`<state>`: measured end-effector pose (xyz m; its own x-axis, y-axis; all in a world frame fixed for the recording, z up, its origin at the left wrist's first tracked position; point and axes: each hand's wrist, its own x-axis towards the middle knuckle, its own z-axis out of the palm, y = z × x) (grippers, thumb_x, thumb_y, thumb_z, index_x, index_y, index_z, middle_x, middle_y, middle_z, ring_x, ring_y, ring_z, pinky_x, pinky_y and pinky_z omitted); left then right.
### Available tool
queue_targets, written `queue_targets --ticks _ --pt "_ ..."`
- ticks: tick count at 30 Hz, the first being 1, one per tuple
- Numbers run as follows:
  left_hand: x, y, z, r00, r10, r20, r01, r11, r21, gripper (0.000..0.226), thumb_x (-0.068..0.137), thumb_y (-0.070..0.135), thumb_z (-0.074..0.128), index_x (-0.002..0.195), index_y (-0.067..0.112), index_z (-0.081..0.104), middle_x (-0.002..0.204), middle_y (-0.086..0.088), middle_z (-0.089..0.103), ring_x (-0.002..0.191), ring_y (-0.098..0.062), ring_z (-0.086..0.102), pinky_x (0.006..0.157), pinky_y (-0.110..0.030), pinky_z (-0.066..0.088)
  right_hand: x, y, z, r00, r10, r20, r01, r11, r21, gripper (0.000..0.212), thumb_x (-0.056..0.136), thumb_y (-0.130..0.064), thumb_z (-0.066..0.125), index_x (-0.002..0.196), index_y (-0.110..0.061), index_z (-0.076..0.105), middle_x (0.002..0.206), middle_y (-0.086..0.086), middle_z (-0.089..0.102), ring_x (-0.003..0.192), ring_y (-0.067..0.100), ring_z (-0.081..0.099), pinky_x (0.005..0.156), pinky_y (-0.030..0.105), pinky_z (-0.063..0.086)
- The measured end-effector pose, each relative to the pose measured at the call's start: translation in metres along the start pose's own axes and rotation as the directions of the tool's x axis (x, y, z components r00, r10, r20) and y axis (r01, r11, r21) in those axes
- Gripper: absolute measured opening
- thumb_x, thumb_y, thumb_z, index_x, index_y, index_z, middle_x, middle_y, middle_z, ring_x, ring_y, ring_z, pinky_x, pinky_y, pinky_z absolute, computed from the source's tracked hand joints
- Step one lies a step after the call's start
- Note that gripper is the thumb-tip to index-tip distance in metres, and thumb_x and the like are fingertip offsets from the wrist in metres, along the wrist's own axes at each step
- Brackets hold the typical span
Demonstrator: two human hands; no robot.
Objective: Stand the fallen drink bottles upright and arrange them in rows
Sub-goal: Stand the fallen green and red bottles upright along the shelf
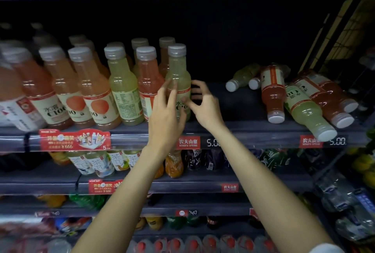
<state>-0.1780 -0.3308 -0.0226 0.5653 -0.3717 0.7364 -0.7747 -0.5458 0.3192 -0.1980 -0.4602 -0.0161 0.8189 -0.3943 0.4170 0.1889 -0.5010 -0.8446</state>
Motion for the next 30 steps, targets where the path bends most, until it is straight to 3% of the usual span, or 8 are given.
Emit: queue_targets --ticks 9,13,15,18,22,25,28,30 --pt "0.001 0.002 0.004 0.999 0.011 0.048 -0.013 0.999 0.047 0.061 0.084 0.008 0.064 0.140 0.003 0.041 0.150 -0.017 0.032 0.130 -0.031 0.040 0.082 -0.025 0.042 0.003 0.015 -0.045 0.973 -0.094 0.213 0.177 0.895 -0.411 0.053 0.092 -0.021 0.058 0.141 -0.027 0.039 0.134 -0.002 0.053 0.117 0.016 0.053 0.092 0.040 0.049" --pt "-0.001 0.002 0.012 0.999 0.028 0.024 -0.030 0.997 0.071 0.063 0.081 0.005 0.065 0.139 0.004 0.043 0.146 -0.022 0.035 0.125 -0.036 0.041 0.082 -0.031 0.047 0.007 0.037 -0.091 0.926 -0.311 0.215 0.350 0.487 -0.800 0.052 0.072 0.006 0.066 0.121 -0.010 0.060 0.116 0.011 0.061 0.105 0.034 0.057 0.077 0.043 0.053" --pt "-0.002 0.000 0.021 0.999 0.045 0.019 -0.047 0.990 0.132 0.061 0.077 -0.001 0.063 0.136 0.005 0.048 0.145 -0.024 0.037 0.121 -0.040 0.041 0.084 -0.040 0.051 0.026 0.057 -0.108 0.897 -0.272 0.347 0.414 0.250 -0.875 0.057 0.058 0.014 0.068 0.111 -0.004 0.064 0.110 0.019 0.062 0.097 0.041 0.059 0.078 0.045 0.050" --pt "0.001 -0.005 0.030 0.998 0.056 -0.013 -0.053 0.984 0.172 0.062 0.068 -0.012 0.059 0.126 0.008 0.057 0.143 -0.023 0.039 0.117 -0.038 0.039 0.078 -0.041 0.054 0.052 0.065 -0.116 0.878 -0.179 0.443 0.439 -0.063 -0.896 0.043 0.073 0.003 0.045 0.109 -0.006 0.066 0.115 0.021 0.061 0.098 0.040 0.060 0.078 0.044 0.049" --pt "0.004 -0.010 0.031 0.997 0.077 -0.030 -0.069 0.976 0.206 0.065 0.064 -0.016 0.065 0.123 0.011 0.059 0.141 -0.021 0.040 0.114 -0.037 0.040 0.067 -0.037 0.053 0.075 0.068 -0.108 0.905 0.002 0.426 0.416 -0.222 -0.882 0.042 0.087 -0.017 0.041 0.124 -0.024 0.061 0.123 0.007 0.062 0.099 0.028 0.062 0.066 0.034 0.051" --pt "0.003 -0.007 0.028 0.996 0.086 -0.026 -0.080 0.979 0.189 0.062 0.066 -0.014 0.063 0.123 0.011 0.059 0.140 -0.022 0.040 0.115 -0.037 0.040 0.064 -0.035 0.052 0.082 0.072 -0.104 0.879 0.040 0.475 0.471 -0.231 -0.851 0.040 0.091 -0.011 0.048 0.131 -0.017 0.051 0.126 0.006 0.055 0.111 0.028 0.053 0.071 0.033 0.048" --pt "0.002 0.000 0.023 0.997 0.053 -0.055 -0.048 0.994 0.098 0.052 0.071 -0.006 0.065 0.120 0.008 0.058 0.136 -0.021 0.043 0.117 -0.032 0.039 0.065 -0.027 0.046 0.082 0.070 -0.106 0.885 0.038 0.464 0.463 -0.175 -0.869 0.026 0.079 -0.011 0.047 0.090 -0.018 0.070 0.084 0.000 0.065 0.077 0.020 0.061 0.052 0.025 0.044" --pt "0.001 0.007 0.023 0.995 0.057 -0.077 -0.055 0.998 0.036 0.046 0.078 0.003 0.068 0.122 0.007 0.057 0.128 -0.019 0.049 0.115 -0.028 0.041 0.071 -0.023 0.043 0.068 0.065 -0.110 0.881 0.016 0.473 0.472 -0.101 -0.876 0.040 0.080 -0.006 0.034 0.098 -0.012 0.068 0.089 0.004 0.066 0.085 0.027 0.060 0.066 0.031 0.049"
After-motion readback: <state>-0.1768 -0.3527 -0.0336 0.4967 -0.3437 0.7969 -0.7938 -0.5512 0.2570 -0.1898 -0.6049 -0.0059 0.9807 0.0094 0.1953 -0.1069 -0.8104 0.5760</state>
